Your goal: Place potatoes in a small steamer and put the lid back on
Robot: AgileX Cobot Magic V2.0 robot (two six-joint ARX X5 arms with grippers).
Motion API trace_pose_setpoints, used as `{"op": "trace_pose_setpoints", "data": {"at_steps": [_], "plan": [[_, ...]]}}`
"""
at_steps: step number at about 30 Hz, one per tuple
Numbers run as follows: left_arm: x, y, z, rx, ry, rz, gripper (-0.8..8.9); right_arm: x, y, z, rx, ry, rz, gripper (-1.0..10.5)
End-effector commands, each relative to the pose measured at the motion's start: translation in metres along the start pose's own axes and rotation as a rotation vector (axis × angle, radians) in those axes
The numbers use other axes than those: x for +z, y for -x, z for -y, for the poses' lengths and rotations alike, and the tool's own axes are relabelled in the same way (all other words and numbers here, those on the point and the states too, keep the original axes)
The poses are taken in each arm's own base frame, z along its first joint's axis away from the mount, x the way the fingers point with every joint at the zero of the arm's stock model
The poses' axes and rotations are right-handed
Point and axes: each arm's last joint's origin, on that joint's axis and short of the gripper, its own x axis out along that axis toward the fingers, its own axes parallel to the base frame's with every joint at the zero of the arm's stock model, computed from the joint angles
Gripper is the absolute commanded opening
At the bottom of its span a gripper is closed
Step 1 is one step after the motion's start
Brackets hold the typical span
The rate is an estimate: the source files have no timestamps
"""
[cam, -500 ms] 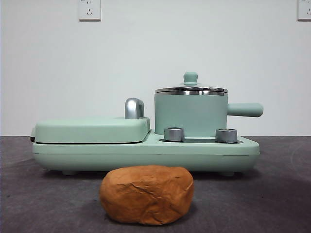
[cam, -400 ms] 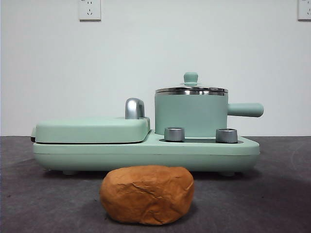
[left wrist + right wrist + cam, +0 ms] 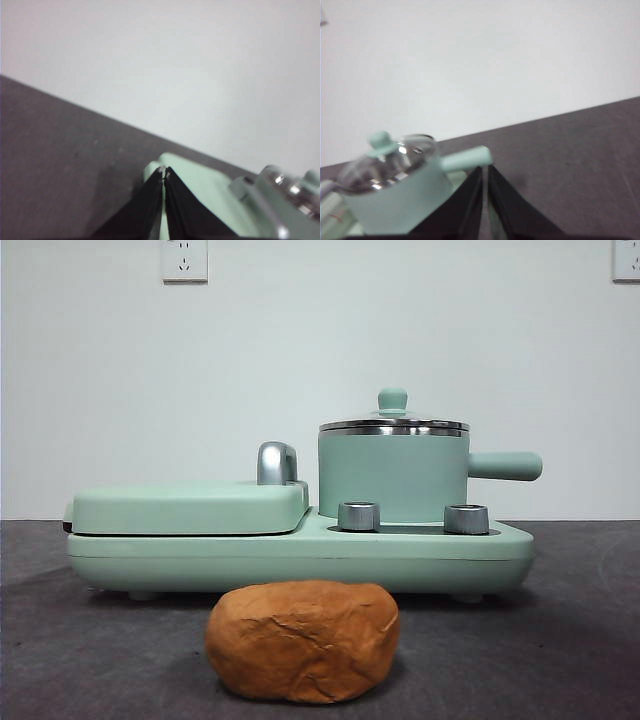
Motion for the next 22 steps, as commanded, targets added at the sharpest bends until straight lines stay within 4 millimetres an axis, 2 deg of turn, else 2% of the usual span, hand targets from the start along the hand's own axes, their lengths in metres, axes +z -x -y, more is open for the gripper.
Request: {"op": "trace_pose_setpoints", "data": {"at_steps": [1, 6, 11, 16, 22], "plan": [[0.025, 0.002, 0.013, -0.024, -0.041, 0.027, 0.06, 0.022, 0.001, -0.009, 0.031, 0.015, -0.011, 0.2], [0.055, -0.002, 0.030, -0.068, -0.196, -0.095, 0.06, 0.054, -0.009, -0.022, 0.110, 0.144, -0.112, 0.2], [0.082, -0.019, 0.046, -0.199, -0.320, -0.228, 0.06, 0.078, -0.029, -0.032, 0.228, 0.286, -0.225, 0.2], [0.098, -0.043, 0.057, -0.361, -0.453, -0.309, 0.06, 0.088, -0.050, -0.036, 0.332, 0.439, -0.299, 0.2], [0.099, -0.077, 0.065, -0.459, -0.582, -0.440, 0.05, 0.089, -0.069, -0.045, 0.405, 0.575, -0.343, 0.2]]}}
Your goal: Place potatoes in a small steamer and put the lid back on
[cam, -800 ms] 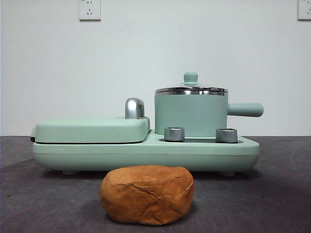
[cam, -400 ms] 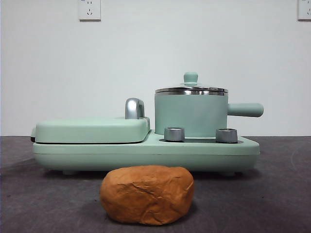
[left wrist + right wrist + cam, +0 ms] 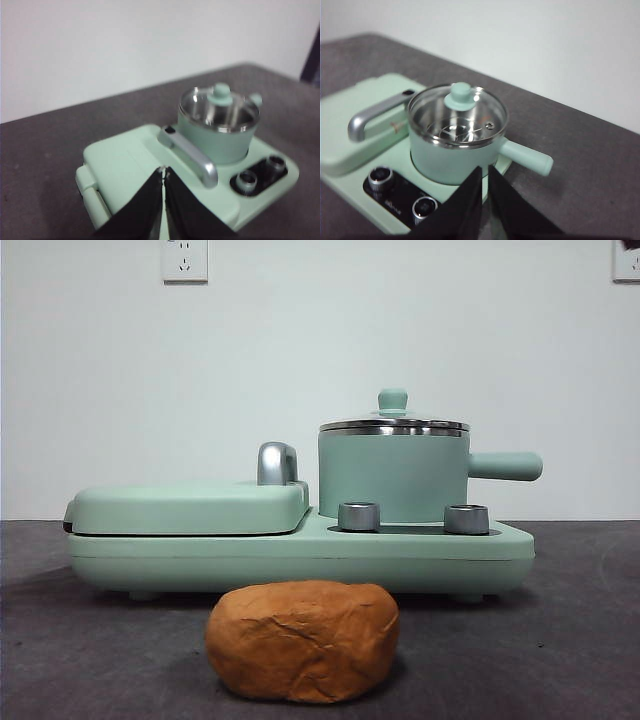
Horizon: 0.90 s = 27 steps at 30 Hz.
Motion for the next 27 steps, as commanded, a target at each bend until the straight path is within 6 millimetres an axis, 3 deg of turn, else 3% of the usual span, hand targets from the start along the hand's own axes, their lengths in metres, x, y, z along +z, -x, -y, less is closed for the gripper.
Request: {"op": "trace_pose_setpoints", "data": {"at_steps": [1, 9, 13, 16, 21, 27], "plan": [[0.007, -0.013, -0.003, -0.050, -0.132, -0.055, 0.05, 0.007, -0.005, -0.002, 0.006, 0.137, 0.002, 0.2], [0.010, -0.048, 0.003, -0.199, -0.183, -0.153, 0.24, 0.002, -0.019, -0.013, 0.036, 0.232, -0.083, 0.6], [0.013, -0.057, 0.007, -0.209, -0.141, -0.126, 2.89, 0.002, -0.019, -0.014, 0.033, 0.234, -0.083, 2.7], [0.016, -0.062, 0.008, -0.185, -0.101, -0.107, 4.04, 0.002, -0.019, -0.014, 0.032, 0.235, -0.083, 2.8], [0.021, -0.078, 0.014, -0.206, -0.110, -0.043, 3.93, 0.003, -0.019, -0.015, 0.037, 0.222, -0.078, 2.8], [0.024, -0.113, 0.027, -0.232, -0.156, 0.052, 3.65, 0.004, -0.020, -0.017, 0.046, 0.210, -0.072, 2.8]]}}
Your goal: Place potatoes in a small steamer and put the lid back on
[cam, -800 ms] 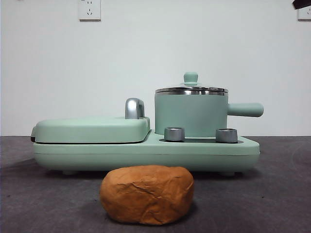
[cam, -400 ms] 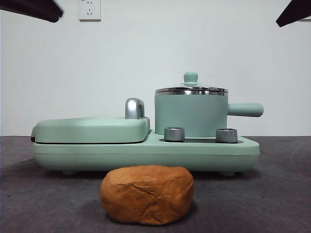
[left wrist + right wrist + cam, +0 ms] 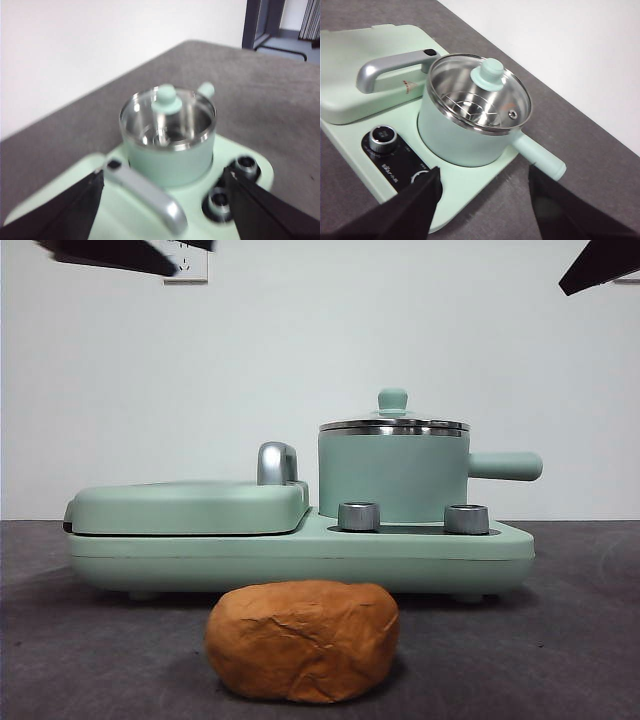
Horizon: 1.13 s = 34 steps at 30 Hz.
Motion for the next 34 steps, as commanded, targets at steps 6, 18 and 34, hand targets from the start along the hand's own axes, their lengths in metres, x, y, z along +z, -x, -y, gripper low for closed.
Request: {"op": "trace_pose_setpoints", "data": {"at_steps": [6, 18, 34], "plan": [[0.005, -0.062, 0.003, -0.036, -0.025, 0.046, 3.64, 0.006, 0.001, 0.002, -0.007, -0.041, 0.024, 2.8], [0.025, -0.162, -0.013, -0.093, 0.025, 0.022, 3.42, 0.009, 0.001, 0.003, -0.019, -0.059, 0.055, 2.8], [0.001, -0.240, -0.012, -0.139, 0.033, -0.026, 3.43, 0.013, 0.002, 0.005, -0.037, -0.047, 0.094, 2.8]]}}
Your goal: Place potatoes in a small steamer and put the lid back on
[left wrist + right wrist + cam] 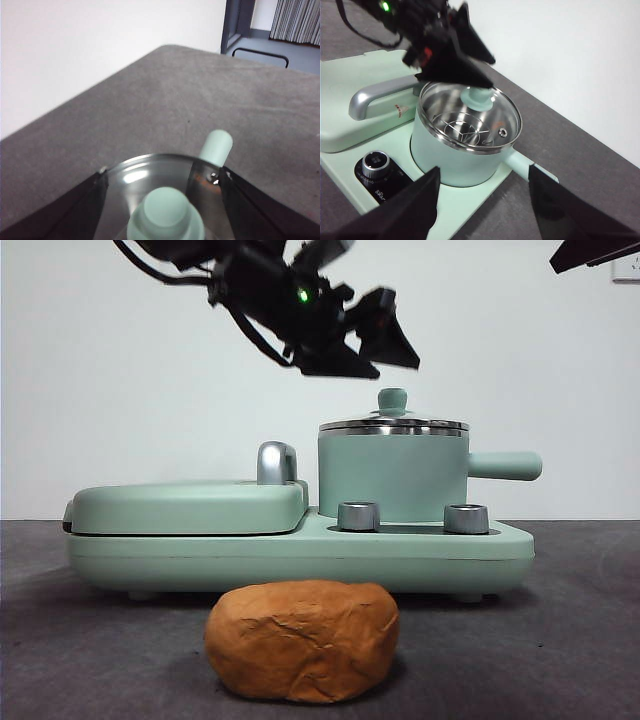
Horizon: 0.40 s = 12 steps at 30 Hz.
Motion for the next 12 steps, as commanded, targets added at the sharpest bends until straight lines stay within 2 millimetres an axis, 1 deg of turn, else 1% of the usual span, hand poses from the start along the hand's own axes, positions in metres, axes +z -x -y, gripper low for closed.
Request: {"op": "trace_pose_setpoints", "data": {"at_steps": [1, 12], "plan": [[-0.005, -0.012, 0.001, -0.008, 0.004, -0.004, 3.43, 0.007, 0.001, 0.002, -0.008, -0.002, 0.030, 2.8], [-0.022, -0.023, 0.000, -0.016, 0.020, -0.048, 3.40, 0.007, 0.001, 0.002, -0.009, -0.003, 0.034, 2.8]]}}
